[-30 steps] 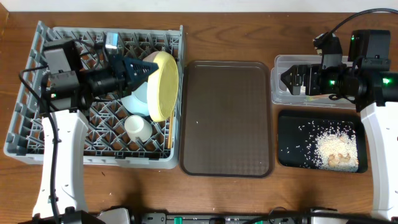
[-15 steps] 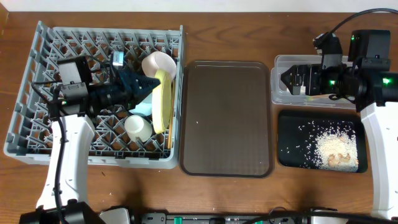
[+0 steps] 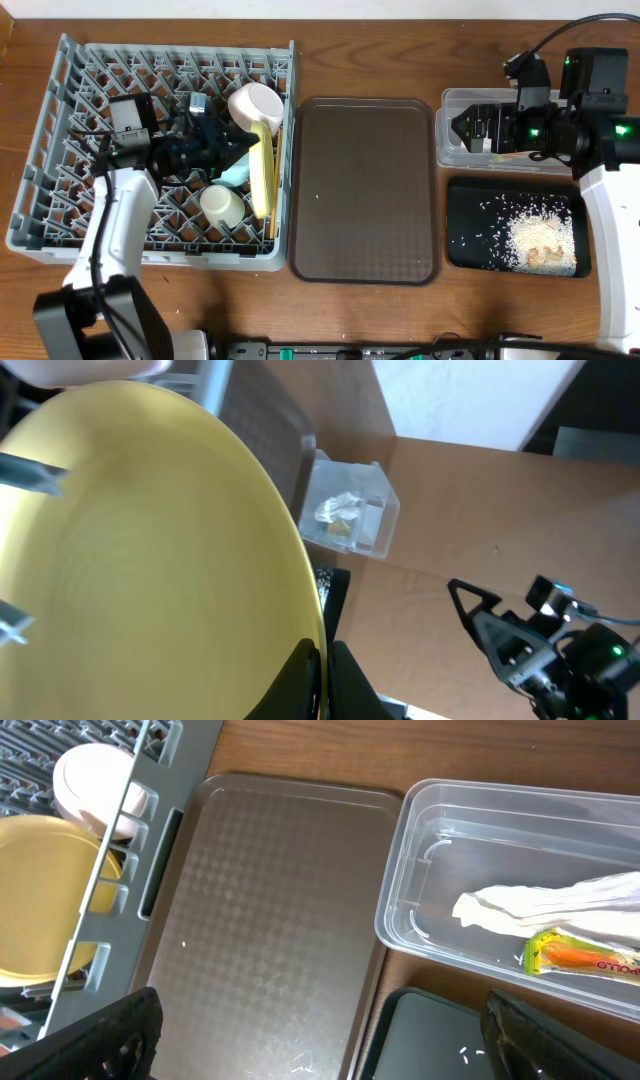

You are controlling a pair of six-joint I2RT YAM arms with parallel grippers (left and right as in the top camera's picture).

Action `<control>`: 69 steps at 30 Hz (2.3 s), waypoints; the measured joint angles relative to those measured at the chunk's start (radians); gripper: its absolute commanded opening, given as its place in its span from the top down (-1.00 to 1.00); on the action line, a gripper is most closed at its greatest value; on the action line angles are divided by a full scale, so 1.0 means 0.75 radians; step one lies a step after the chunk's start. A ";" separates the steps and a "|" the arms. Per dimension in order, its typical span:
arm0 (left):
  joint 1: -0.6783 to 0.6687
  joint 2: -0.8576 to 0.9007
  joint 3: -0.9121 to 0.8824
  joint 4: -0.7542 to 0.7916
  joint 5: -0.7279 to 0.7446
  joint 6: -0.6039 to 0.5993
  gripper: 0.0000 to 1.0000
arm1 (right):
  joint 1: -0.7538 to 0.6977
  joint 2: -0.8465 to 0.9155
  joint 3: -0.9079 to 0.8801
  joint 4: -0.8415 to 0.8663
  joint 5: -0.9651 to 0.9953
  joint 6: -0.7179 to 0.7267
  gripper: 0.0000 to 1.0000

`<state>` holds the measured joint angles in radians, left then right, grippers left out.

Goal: Sort waste into correct bins and load items into the dishwasher

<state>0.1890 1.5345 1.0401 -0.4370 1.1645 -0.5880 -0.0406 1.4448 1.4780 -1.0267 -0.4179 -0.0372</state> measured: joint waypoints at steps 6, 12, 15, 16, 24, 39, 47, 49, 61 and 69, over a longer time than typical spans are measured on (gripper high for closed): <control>0.001 0.019 0.000 -0.007 -0.019 0.099 0.42 | 0.000 0.000 0.000 0.000 0.000 0.000 -0.99; 0.007 0.017 0.002 -0.026 -0.190 0.157 0.10 | 0.000 0.000 0.000 0.000 0.001 0.000 -0.98; 0.034 0.016 0.002 -0.027 -0.248 0.167 -0.01 | 0.000 0.000 0.000 0.000 0.000 0.000 -0.99; 0.046 0.016 0.002 -0.033 -0.271 0.173 -0.04 | 0.000 0.000 0.000 0.000 0.000 0.000 -0.99; 0.193 -0.047 0.002 -0.040 -0.372 0.200 -0.46 | 0.000 0.000 0.000 0.000 0.000 0.000 -0.99; 0.218 -0.560 0.066 -0.062 -0.741 0.235 -0.78 | 0.000 0.000 0.000 0.000 0.000 0.000 -0.99; 0.218 -0.552 0.067 -0.183 -0.835 0.237 -0.79 | 0.000 0.000 0.000 0.000 0.000 0.000 -0.99; 0.218 -0.552 0.067 -0.183 -0.839 0.237 -0.80 | 0.000 0.000 0.000 0.000 0.000 0.000 -0.99; 0.218 -0.552 0.067 -0.186 -0.849 0.237 -0.81 | 0.051 -0.381 -0.047 0.298 0.191 -0.065 -0.99; 0.218 -0.550 0.068 -0.187 -0.855 0.238 -0.81 | 0.097 -1.148 -0.833 1.445 0.319 -0.160 -0.99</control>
<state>0.3527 1.1221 1.0908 -0.5770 0.5232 -0.4099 0.0322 0.5838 0.8532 0.0566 -0.1783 -0.1570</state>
